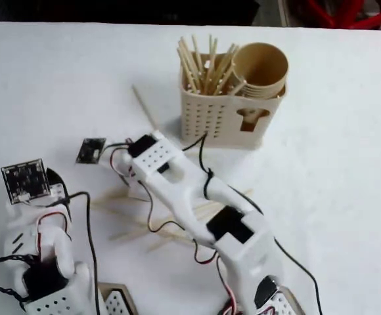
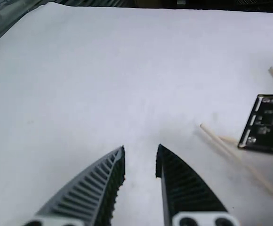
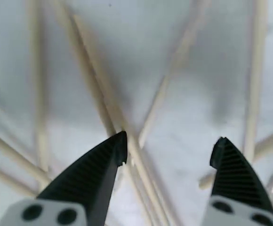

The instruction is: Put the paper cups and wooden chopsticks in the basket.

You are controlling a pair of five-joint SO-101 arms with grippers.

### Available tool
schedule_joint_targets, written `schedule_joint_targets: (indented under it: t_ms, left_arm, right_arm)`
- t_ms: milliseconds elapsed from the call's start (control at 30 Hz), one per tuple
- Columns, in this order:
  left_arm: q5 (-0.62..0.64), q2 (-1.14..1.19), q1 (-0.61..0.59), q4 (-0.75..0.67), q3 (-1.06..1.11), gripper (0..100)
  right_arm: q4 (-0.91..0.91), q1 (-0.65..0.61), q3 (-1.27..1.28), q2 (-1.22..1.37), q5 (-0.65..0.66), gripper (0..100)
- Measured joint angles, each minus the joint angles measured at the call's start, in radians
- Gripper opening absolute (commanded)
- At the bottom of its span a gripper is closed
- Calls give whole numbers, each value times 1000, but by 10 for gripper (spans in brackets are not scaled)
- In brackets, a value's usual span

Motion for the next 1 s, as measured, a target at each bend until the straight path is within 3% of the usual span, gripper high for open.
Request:
schedule_joint_targets:
  t_ms: [367, 667, 1000]
  left_arm:
    - [0, 0, 0, 0, 0, 128]
    - [0, 0, 0, 0, 0, 127]
    - [0, 0, 0, 0, 0, 126]
  right_arm:
    - [-5, -3, -25, 57, 0, 288]
    - [-26, 0, -37, 71, 0, 20]
    - [-29, 21, -52, 64, 0, 19]
